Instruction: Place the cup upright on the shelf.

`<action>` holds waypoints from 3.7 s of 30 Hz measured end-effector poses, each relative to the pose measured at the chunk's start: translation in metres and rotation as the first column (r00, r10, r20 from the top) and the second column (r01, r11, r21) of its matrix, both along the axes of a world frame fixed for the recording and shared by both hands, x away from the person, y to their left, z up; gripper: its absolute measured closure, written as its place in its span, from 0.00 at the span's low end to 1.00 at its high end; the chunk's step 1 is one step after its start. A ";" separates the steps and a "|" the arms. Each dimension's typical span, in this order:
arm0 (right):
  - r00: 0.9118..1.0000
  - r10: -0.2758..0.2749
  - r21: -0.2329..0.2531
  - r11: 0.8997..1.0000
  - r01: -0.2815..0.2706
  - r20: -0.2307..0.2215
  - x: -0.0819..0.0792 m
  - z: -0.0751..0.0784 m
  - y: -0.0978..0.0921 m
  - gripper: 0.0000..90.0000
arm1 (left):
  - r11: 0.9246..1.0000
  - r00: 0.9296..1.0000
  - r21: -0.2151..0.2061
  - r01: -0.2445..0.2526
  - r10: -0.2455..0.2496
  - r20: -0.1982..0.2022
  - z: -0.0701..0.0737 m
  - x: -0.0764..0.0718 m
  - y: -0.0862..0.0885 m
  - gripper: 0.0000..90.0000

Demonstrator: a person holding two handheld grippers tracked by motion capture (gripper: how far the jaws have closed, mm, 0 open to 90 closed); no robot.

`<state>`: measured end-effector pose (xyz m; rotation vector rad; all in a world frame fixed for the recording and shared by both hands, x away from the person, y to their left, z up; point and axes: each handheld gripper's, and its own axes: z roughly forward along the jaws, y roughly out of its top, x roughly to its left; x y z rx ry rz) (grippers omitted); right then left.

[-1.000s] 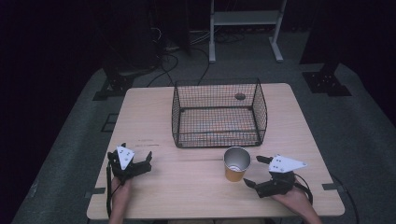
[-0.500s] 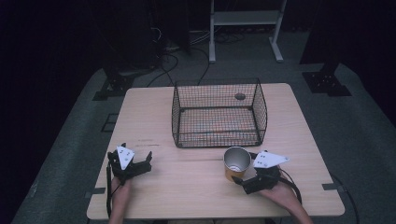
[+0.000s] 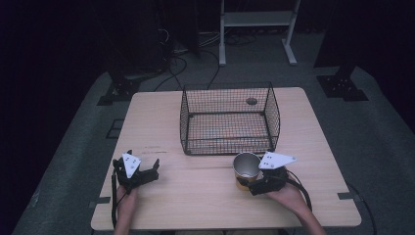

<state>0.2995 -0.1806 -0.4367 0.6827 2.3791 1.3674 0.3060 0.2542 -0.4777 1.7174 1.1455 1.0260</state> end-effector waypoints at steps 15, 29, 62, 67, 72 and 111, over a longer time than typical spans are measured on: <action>0.999 0.050 0.065 0.997 -0.050 -0.004 0.025 0.057 0.005 0.14 | 1.000 1.000 -0.002 0.001 -0.001 0.000 0.000 0.000 0.000 0.00; 0.998 0.056 0.072 0.996 -0.053 -0.037 0.071 0.090 0.004 0.14 | 1.000 1.000 -0.008 -0.002 0.002 -0.004 0.000 0.000 0.001 0.00; 0.994 0.091 0.016 0.996 -0.090 -0.065 0.152 0.116 0.039 0.14 | 1.000 1.000 -0.020 -0.001 0.001 -0.004 0.001 0.000 0.003 0.00; 0.993 0.091 0.010 0.996 -0.091 -0.069 0.161 0.116 0.046 0.14 | 1.000 1.000 -0.023 0.000 0.000 -0.004 0.001 0.000 0.003 0.00; 0.993 0.097 0.013 0.995 -0.096 -0.070 0.170 0.113 0.056 0.14 | 1.000 1.000 -0.027 0.000 0.000 -0.004 0.001 0.000 0.003 0.00; 0.980 0.055 -0.047 0.997 -0.065 -0.194 0.213 0.057 0.071 0.14 | 0.999 1.000 -0.034 0.002 -0.002 -0.003 0.001 0.000 0.004 0.00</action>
